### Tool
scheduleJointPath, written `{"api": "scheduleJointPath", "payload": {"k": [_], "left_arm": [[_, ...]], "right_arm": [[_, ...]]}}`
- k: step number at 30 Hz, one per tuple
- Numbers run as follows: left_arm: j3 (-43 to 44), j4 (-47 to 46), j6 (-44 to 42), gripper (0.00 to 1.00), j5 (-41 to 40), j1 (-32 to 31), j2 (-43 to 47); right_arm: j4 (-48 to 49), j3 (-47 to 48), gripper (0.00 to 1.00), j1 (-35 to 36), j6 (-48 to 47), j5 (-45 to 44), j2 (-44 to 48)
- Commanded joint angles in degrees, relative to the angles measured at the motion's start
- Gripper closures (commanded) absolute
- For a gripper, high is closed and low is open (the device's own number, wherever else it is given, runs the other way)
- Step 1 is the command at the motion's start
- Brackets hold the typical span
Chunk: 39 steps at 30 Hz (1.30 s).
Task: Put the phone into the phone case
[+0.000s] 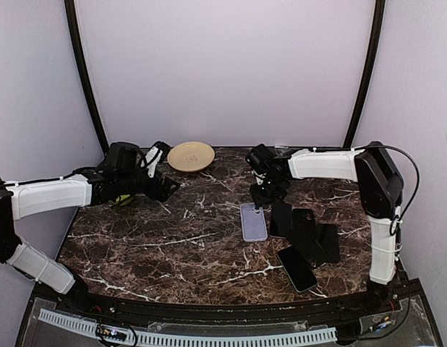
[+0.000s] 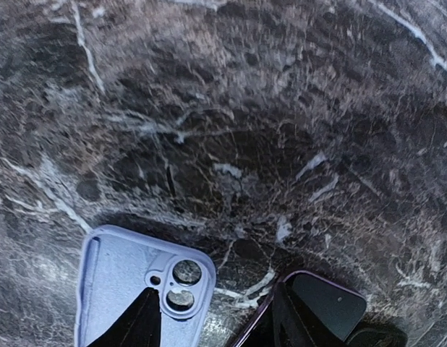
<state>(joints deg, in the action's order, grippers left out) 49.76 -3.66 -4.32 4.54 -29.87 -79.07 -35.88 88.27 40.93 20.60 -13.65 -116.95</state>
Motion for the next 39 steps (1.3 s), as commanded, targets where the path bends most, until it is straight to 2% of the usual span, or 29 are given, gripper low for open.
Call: {"api": "scheduleJointPath", "payload": {"k": [1,5,13,17,25,39], "left_arm": [[1.1,2.1,0.1,0.19,3.2,-0.4,0.6],[0.7,1.9,0.6,0.19,4.0,-0.5,0.4],[0.9,2.3,1.2,0.19,4.0,-0.6,-0.4],[1.1,2.6,1.3,0.19,4.4,-0.7,-0.8],[0.9,2.7,0.6,0.19,3.6,-1.0,-0.1],[0.4,2.3,0.2,0.20,3.6,-1.5,0.6]], "right_arm": [[-2.1,0.7,0.48,0.0,2.1,2.4,-1.6],[-0.4,-0.4,0.55,0.6,2.6,4.2,-4.0],[0.1,0.1,0.86,3.4,3.7,3.4,-6.1],[0.3,0.0,0.94,4.9,5.0,4.1,-6.2],[-1.0,0.1,1.00,8.6,7.7,3.4,-4.9],[-1.7,-4.5,1.00,14.2,14.7,2.6,0.0]]}}
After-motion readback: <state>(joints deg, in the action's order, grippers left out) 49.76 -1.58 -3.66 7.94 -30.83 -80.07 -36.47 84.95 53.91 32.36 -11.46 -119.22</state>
